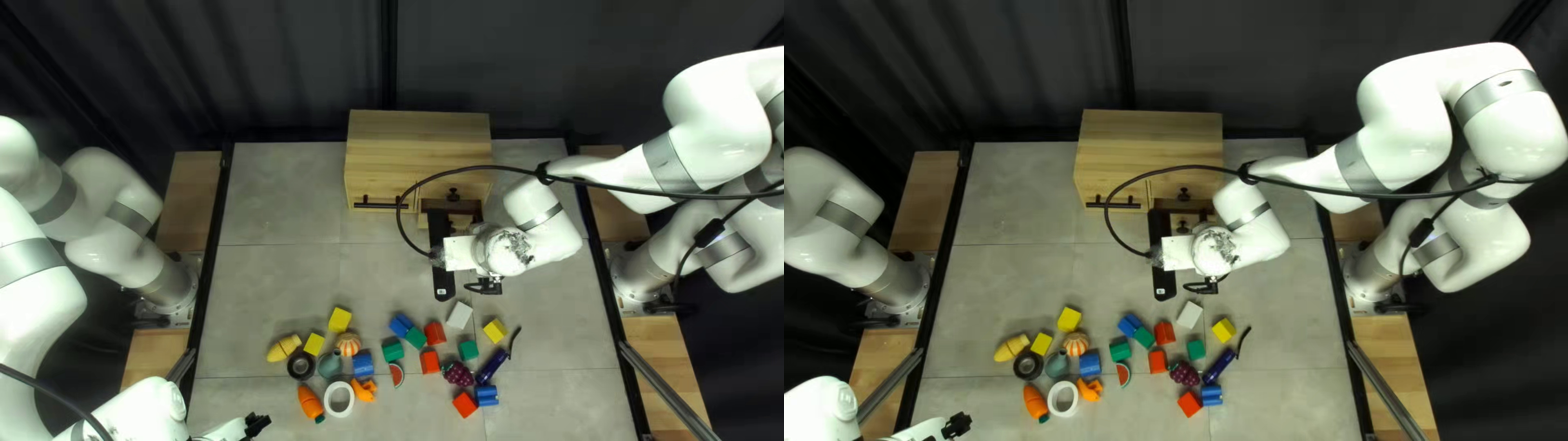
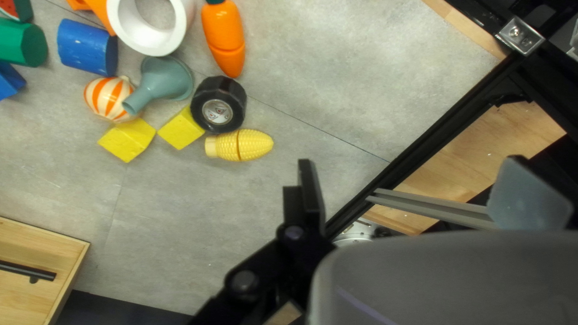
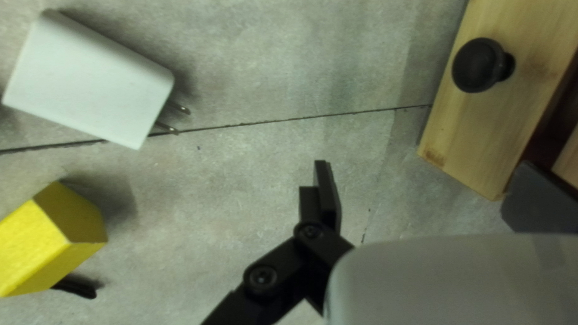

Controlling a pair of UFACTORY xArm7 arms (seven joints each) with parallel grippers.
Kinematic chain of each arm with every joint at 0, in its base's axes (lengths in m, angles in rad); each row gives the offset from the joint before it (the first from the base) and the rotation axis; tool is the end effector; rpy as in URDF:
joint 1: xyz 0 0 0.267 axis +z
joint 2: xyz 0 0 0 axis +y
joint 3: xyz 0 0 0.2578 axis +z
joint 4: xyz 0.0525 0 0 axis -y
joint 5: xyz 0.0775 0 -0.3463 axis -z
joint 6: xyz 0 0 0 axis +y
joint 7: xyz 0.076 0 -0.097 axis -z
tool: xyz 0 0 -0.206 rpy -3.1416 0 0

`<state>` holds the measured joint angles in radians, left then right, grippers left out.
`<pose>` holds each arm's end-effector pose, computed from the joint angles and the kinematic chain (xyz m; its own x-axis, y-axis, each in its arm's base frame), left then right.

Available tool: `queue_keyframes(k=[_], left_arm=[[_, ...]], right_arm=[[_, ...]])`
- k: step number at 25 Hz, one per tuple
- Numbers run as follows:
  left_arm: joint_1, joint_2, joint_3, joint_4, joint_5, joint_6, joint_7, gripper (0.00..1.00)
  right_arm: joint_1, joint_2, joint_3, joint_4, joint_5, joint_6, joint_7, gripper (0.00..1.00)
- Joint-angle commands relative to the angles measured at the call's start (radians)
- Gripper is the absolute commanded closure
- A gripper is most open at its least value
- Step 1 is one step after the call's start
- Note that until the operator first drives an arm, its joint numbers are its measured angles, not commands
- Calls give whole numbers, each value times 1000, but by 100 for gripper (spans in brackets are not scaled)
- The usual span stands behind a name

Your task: Open drawers and place objects into drawer and close

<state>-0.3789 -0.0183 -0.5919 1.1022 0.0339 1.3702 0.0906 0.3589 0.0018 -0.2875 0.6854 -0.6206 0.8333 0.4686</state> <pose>0.2302 -0.3171 0.1314 0.4657 -0.8480 -0.2529 -0.8786 -0.4772 -0.0179 0.3930 -0.0730 0.0147 0.9979 0.0528 -0.0378 0.0639 -0.9000 0.4313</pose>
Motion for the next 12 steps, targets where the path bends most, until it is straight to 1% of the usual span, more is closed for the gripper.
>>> queue_keyframes(k=[1,8,12], left_arm=[[0,0,0,0,0,0,0,0],[0,0,0,0,0,0,0,0],[0,0,0,0,0,0,0,0]], right_arm=[[-4,-1,-4,-11,-27,-11,15,0],[-15,4,-16,-25,-82,-47,42,0],[-23,17,-24,-22,-95,-65,46,0]])
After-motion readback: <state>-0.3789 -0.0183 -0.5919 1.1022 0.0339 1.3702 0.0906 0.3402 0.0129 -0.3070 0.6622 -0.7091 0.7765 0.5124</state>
